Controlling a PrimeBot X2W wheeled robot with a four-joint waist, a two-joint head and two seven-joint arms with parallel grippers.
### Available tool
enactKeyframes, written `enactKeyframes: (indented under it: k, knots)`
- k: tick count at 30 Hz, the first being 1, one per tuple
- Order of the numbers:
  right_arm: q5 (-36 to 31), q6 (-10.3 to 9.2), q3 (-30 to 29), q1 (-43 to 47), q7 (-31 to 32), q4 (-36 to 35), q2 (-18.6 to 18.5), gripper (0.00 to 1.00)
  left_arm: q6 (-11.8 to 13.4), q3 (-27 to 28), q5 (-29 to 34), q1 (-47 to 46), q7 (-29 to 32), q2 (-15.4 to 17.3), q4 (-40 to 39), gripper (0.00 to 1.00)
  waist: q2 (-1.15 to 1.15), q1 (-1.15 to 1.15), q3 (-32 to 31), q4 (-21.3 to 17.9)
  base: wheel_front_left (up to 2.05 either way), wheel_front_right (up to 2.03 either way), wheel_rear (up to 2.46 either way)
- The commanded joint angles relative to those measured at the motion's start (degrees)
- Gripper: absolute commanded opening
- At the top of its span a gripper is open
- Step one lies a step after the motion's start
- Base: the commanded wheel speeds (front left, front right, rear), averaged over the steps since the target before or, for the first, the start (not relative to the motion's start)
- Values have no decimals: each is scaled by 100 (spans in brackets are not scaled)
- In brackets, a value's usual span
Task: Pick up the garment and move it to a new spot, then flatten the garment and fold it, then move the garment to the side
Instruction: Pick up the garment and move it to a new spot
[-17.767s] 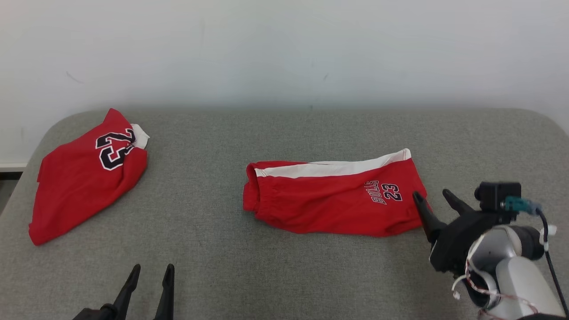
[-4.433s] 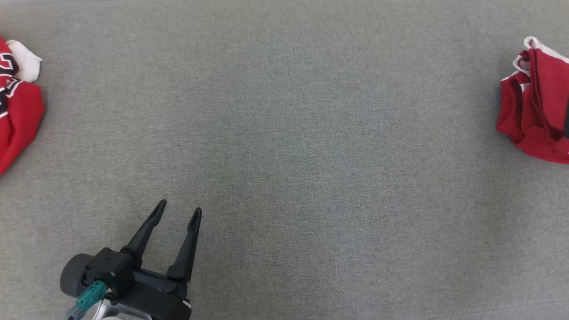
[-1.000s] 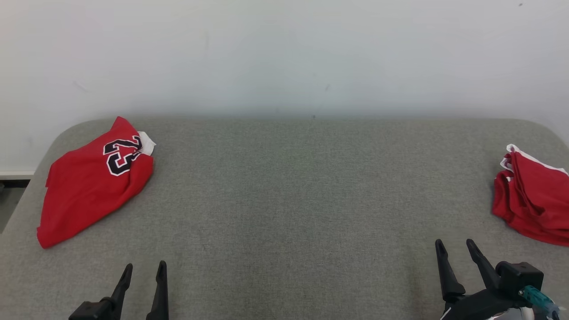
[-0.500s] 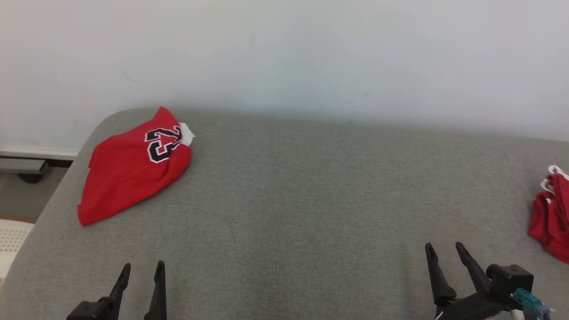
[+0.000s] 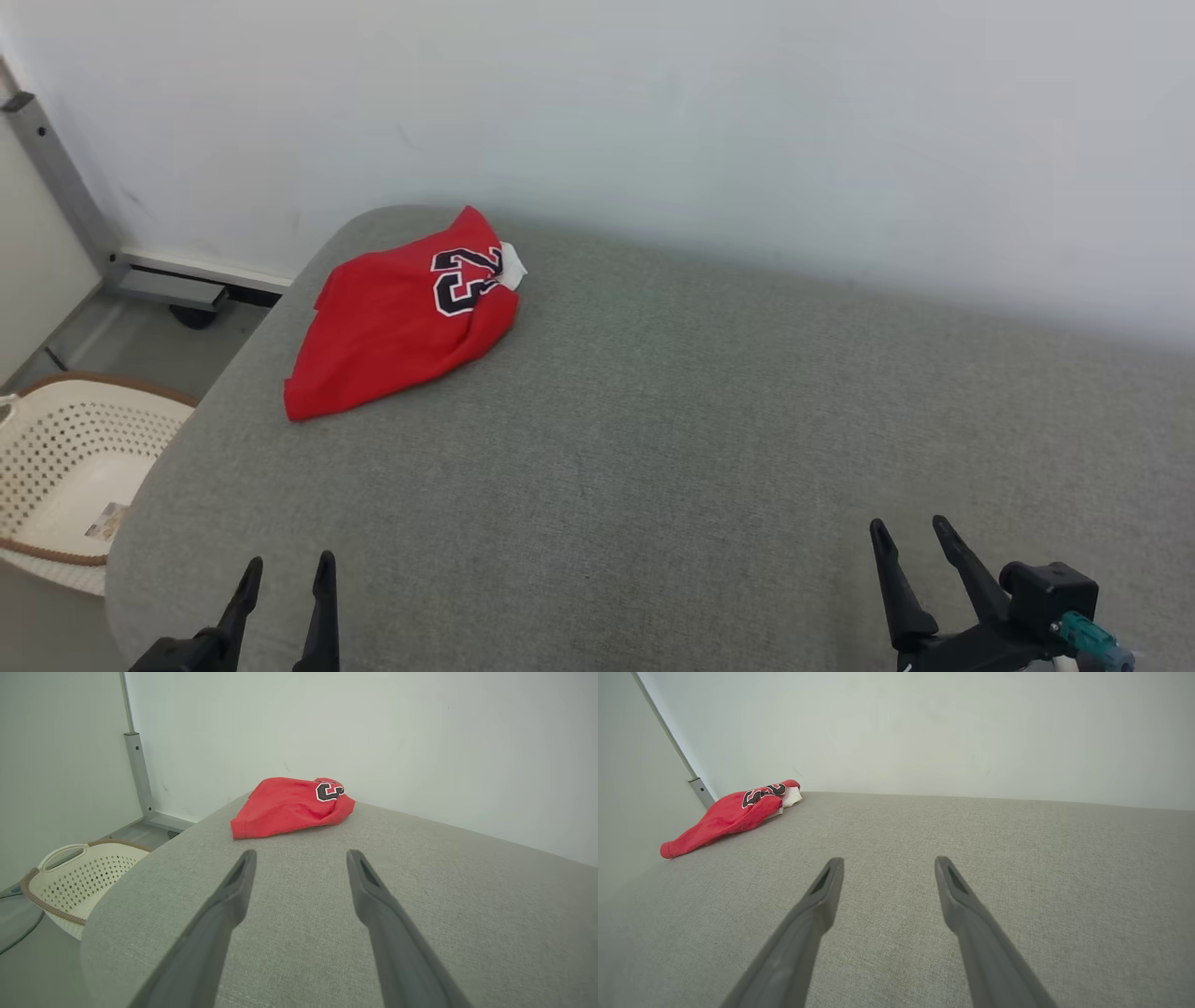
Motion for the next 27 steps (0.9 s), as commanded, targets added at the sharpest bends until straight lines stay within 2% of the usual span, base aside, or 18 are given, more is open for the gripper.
enactKeyframes:
  k: [1, 16, 27]
  knots:
    - [26, -11, 14, 16, -33, 5, -16, 100, 8, 27, -66, 80, -7, 49, -33, 100, -1, 0, -32, 209, 0, 0, 0]
    - [35, -11, 228, 55, 1, -100, -17, 100, 128, 60, -122, 210, 83, 170, -217, 100, -1, 0, -35, 564, 0, 0, 0]
    - [23, -11, 274, 16, 62, -160, -17, 100, 187, 20, -175, 207, 193, 195, -301, 100, -1, 0, 31, 512, 0, 0, 0]
